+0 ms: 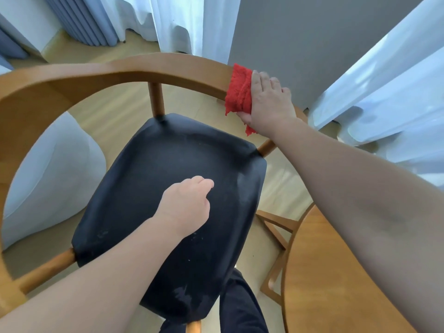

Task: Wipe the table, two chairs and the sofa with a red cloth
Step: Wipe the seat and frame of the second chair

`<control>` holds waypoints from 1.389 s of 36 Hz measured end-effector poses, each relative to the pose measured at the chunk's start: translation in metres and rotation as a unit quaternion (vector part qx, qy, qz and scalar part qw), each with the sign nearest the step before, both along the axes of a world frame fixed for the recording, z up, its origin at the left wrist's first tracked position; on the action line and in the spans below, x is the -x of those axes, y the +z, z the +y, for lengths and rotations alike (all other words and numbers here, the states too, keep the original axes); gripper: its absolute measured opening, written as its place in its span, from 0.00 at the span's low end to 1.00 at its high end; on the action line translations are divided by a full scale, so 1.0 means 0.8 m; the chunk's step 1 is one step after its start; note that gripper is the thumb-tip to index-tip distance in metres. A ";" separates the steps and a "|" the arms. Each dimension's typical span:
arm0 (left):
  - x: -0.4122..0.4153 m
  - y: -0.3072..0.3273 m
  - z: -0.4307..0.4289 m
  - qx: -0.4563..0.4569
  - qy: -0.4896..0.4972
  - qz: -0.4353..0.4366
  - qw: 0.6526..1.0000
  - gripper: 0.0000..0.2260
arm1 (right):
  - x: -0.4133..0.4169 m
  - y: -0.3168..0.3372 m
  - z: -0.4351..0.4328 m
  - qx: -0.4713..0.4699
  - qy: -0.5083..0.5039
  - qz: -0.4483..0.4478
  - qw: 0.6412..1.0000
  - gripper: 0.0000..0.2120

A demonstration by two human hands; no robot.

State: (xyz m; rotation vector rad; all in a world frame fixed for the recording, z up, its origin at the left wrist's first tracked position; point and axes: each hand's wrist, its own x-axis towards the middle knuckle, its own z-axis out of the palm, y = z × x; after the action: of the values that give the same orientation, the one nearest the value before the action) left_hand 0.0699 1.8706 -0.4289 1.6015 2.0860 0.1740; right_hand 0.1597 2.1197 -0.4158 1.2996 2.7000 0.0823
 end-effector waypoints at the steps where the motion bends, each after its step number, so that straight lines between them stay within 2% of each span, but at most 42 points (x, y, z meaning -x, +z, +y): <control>1: -0.002 0.000 0.001 -0.002 -0.002 0.001 1.000 0.16 | -0.004 0.000 0.000 0.002 -0.004 0.001 1.000 0.44; 20: -0.020 0.008 0.012 0.004 -0.035 0.013 0.999 0.17 | -0.076 0.004 -0.016 0.040 -0.092 0.032 0.994 0.47; 30: -0.020 0.013 0.005 0.010 -0.036 0.006 0.999 0.17 | -0.095 0.009 -0.027 0.066 -0.172 0.045 0.982 0.47; 34: -0.017 0.024 0.000 0.005 -0.035 0.006 0.999 0.17 | -0.102 0.015 -0.036 0.094 -0.237 0.068 0.965 0.36; 36: -0.014 0.035 -0.004 0.004 -0.034 0.010 0.999 0.17 | -0.107 0.020 -0.046 0.111 -0.284 0.096 0.947 0.26; 38: -0.009 0.051 -0.008 -0.001 -0.034 0.015 0.999 0.17 | -0.115 0.033 -0.059 0.126 -0.331 0.120 0.927 0.09; 39: -0.006 0.062 -0.009 -0.004 -0.033 0.019 0.999 0.17 | -0.118 0.042 -0.066 0.130 -0.336 0.122 0.925 0.08; 40: -0.002 0.073 -0.011 -0.009 -0.031 0.021 0.999 0.17 | -0.118 0.054 -0.076 0.134 -0.330 0.130 0.926 0.13; 42: 0.007 0.100 -0.014 -0.023 -0.024 0.022 0.999 0.17 | -0.121 0.078 -0.092 0.151 -0.313 0.142 0.927 0.17; 46: 0.024 0.167 -0.019 -0.065 -0.001 0.013 0.998 0.17 | -0.115 0.135 -0.127 0.181 -0.232 0.131 0.947 0.10; 50: 0.034 0.248 -0.037 -0.116 -0.002 -0.019 0.993 0.17 | -0.095 0.204 -0.169 0.235 -0.138 0.170 0.947 0.18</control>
State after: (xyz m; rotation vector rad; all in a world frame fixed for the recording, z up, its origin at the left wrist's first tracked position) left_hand 0.0425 1.8413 -0.2304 1.7208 2.0961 0.4573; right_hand 0.2359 1.9845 -0.2525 1.6178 2.5104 -0.8332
